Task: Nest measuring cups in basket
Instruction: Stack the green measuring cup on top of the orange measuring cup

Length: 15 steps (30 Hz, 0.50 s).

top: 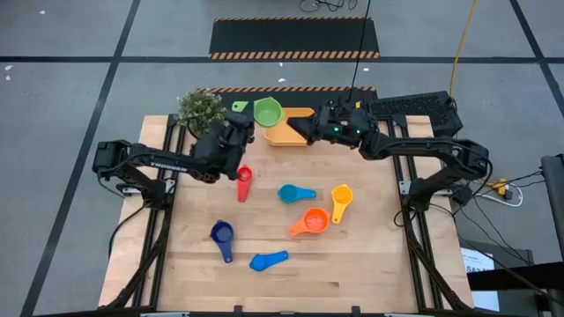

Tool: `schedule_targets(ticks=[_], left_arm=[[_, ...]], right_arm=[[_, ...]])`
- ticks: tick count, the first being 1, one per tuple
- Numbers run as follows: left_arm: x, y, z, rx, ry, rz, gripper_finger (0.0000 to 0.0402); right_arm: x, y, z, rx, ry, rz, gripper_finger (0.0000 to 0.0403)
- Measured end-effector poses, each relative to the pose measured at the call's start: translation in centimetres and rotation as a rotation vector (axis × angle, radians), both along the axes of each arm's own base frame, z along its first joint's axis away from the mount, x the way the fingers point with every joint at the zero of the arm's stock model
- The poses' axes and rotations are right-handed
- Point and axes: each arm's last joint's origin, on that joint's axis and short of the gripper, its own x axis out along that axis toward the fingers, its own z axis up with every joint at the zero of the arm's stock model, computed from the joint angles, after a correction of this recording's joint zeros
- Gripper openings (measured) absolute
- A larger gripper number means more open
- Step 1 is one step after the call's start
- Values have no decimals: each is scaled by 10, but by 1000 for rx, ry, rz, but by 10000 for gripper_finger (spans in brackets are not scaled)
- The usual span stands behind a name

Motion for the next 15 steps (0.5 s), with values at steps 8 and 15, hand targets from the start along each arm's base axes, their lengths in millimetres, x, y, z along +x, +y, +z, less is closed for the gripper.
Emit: schedule_targets(ticks=[8,15], left_arm=[[4,0,-8,-47,-5,-30,4],[5,0,-9,-51,12,-31,7]], right_arm=[[5,-2,-5,12,-22,-6,92],[5,-3,-5,10,-25,-17,92]])
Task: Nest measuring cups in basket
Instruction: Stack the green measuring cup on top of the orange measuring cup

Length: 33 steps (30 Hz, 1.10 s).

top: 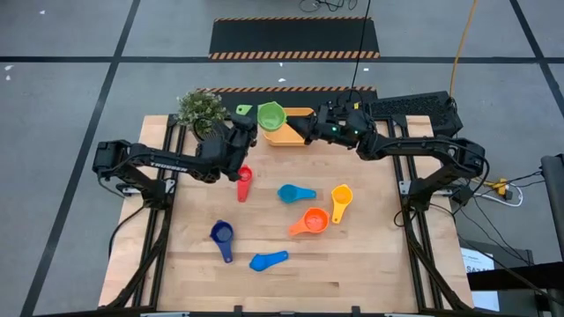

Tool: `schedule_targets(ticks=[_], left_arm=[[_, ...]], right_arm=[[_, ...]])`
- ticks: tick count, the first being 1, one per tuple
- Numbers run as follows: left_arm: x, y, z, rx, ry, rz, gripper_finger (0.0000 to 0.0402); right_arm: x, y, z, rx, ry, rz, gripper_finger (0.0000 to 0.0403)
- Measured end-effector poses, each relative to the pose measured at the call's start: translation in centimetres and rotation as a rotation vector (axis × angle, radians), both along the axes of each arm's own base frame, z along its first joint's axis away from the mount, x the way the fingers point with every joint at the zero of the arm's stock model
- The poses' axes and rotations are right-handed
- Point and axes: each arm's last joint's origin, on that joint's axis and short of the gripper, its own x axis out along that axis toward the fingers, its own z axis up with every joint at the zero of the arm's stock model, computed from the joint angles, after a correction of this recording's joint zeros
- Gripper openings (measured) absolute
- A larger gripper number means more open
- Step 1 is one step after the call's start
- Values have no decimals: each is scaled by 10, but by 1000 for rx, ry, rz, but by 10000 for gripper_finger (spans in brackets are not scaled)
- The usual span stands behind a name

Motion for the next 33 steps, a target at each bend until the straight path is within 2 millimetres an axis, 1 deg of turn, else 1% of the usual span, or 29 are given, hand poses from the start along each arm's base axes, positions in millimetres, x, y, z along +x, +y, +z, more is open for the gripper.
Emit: schedule_targets(ticks=[18,21,25,29,33], left_arm=[[1,0,-2,-13,-8,-6,5],[1,0,-2,-13,-7,-6,5],[2,0,-4,-17,15,-7,10],[2,0,-5,-25,12,-20,5],[2,-1,-5,-24,16,-21,20]], right_arm=[[0,0,-1,5,11,-14,87],[0,0,-1,4,12,-12,71],[0,0,-2,3,21,-13,37],[0,0,-3,4,27,-11,8],[1,0,-3,-12,37,8,4]])
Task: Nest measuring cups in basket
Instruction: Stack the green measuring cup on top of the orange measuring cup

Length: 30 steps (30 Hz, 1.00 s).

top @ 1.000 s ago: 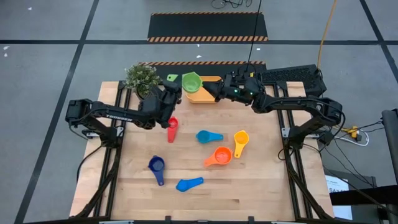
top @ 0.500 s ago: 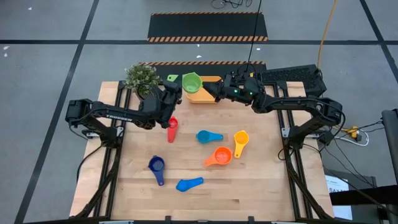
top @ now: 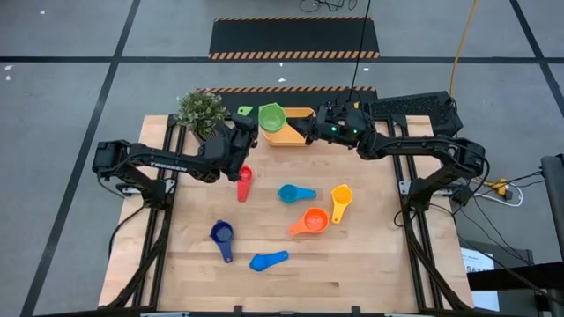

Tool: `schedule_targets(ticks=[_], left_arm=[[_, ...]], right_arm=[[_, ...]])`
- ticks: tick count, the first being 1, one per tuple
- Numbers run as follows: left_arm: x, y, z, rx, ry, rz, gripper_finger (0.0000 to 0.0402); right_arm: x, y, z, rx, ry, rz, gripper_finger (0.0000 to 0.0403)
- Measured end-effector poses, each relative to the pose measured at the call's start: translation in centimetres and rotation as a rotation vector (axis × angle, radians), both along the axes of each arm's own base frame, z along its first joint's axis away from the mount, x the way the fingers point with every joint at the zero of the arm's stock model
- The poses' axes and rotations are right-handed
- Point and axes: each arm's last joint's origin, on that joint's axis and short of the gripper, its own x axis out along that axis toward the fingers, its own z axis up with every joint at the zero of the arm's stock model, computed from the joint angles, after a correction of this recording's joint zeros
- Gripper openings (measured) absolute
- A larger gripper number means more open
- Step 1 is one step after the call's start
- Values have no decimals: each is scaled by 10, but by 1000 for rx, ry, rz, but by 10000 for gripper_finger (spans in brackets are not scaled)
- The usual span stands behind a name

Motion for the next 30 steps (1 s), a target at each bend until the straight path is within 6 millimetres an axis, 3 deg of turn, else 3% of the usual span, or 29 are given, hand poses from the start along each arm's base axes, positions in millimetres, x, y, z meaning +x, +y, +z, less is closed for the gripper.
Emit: schedule_targets(ticks=[5,10,17,21,30], left_arm=[[0,0,0,26,47,-7,64],[0,-5,2,58,85,-45,134],[-14,-9,16,73,188,-71,218],[-28,-9,19,36,273,-111,235],[-57,-13,36,32,316,-281,228]], right_arm=[[-1,-3,0,-5,1,-6,2],[-8,-14,3,-26,-5,3,1],[-27,-26,21,-97,-55,19,1],[-37,-30,28,-125,-56,39,0],[-53,-33,36,-172,-14,118,0]])
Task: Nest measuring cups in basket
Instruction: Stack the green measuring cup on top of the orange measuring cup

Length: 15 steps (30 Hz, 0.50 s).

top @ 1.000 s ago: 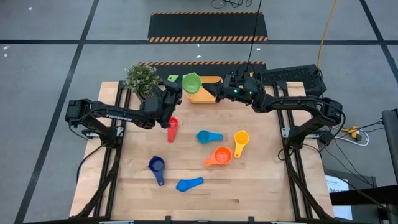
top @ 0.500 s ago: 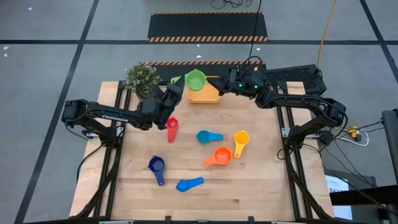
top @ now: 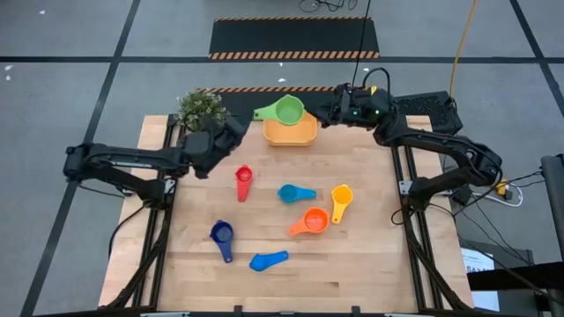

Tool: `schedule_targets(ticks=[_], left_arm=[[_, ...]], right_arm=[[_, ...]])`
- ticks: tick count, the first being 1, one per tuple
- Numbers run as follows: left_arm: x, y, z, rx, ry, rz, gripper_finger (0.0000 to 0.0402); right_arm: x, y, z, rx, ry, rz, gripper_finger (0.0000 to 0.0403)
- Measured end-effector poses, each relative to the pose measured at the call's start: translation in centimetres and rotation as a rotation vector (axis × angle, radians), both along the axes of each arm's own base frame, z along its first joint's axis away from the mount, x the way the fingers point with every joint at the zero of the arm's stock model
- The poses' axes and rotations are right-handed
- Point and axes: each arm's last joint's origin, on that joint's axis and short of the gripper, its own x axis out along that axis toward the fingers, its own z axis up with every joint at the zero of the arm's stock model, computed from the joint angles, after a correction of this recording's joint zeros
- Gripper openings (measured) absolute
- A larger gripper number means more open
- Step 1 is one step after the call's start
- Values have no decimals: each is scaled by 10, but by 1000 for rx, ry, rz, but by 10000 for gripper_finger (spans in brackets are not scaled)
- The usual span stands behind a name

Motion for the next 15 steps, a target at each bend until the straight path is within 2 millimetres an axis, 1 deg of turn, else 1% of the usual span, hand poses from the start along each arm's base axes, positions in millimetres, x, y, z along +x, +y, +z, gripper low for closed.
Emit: schedule_targets(ticks=[5,8,15], left_arm=[[-14,-1,10,-42,-47,-165,228],[-20,-1,11,-69,-36,-262,228],[-18,-4,8,-77,5,-457,228]], right_arm=[[-8,3,3,-15,48,43,0],[-11,6,6,-19,54,60,0],[-10,20,11,-18,45,127,0]])
